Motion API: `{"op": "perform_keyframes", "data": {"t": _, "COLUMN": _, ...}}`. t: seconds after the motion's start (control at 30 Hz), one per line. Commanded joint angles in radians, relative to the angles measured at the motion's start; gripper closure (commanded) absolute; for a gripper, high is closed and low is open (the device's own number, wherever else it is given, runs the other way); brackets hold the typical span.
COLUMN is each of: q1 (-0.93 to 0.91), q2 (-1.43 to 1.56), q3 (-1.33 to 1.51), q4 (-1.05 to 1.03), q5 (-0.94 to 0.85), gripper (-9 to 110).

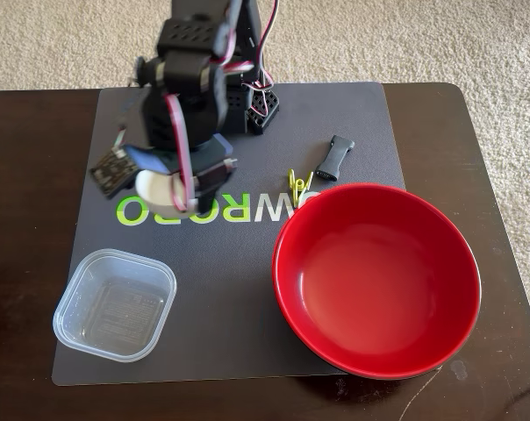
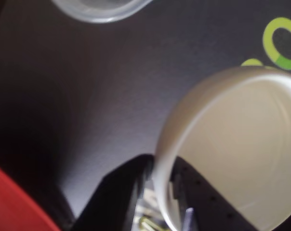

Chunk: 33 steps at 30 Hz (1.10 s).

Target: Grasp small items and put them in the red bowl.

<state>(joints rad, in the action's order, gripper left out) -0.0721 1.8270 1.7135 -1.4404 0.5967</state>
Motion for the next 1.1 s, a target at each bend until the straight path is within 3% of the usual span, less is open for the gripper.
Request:
{"op": "perform_keyframes", "data": {"t": 0.0, "q1": 0.155, "q2": -0.075, "q3": -0.282, "q4": -0.118, "q5": -0.130, "gripper": 102}}
{"op": "perform_keyframes", "data": {"t": 0.2, "q1": 0.328, "q2": -0.331, "q3": -0.764, "q4": -0.265, "q5": -0.267, "gripper": 102}}
{"op": "perform_keyframes", "data": {"t": 0.47, "q1": 0.488, "q2": -0.620, "q3": -1.181, "q4": -0.225, "q5": -0.350, "gripper": 102}}
{"op": "perform_keyframes", "data": {"t": 0.7, "q1": 0.563, "q2": -1.230, "q3": -1.979, "q4": -0.232, "q5": -0.390, "gripper": 102}}
{"op": "perform_keyframes", "data": {"t": 1.07, "q1": 0.571, "q2": -1.482, "q3": -1.979, "q4": -0.196, "q5": -0.423, "gripper": 101}}
